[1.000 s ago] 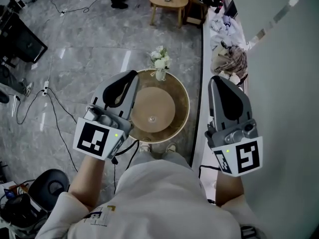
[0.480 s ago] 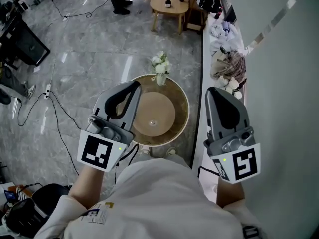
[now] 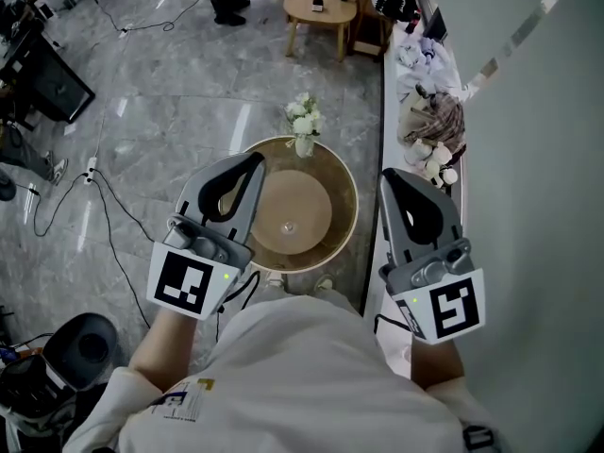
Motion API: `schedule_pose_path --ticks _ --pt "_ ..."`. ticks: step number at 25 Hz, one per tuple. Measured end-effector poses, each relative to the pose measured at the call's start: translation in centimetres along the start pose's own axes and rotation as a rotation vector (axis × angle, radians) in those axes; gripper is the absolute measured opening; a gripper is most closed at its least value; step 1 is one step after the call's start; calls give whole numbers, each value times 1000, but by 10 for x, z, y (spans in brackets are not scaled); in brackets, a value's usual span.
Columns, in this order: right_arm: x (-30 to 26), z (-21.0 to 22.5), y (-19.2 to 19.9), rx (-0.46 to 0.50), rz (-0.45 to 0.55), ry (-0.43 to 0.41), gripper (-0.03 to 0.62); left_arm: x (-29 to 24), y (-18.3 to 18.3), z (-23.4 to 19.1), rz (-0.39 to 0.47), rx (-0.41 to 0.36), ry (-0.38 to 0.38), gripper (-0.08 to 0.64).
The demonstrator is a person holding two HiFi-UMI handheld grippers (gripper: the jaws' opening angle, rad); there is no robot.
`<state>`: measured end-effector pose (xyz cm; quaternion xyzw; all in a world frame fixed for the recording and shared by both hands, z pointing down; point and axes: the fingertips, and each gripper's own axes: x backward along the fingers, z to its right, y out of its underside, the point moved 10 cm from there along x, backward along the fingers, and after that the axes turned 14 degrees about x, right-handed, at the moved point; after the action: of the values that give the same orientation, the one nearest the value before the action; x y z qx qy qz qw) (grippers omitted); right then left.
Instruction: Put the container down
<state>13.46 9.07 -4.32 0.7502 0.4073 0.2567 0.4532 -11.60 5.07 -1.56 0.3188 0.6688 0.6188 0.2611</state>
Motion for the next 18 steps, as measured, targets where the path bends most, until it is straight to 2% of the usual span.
schedule_pose_path --ticks 18 --pt "1 0 -4 9 11 2 8 1 -6 2 2 -14 -1 11"
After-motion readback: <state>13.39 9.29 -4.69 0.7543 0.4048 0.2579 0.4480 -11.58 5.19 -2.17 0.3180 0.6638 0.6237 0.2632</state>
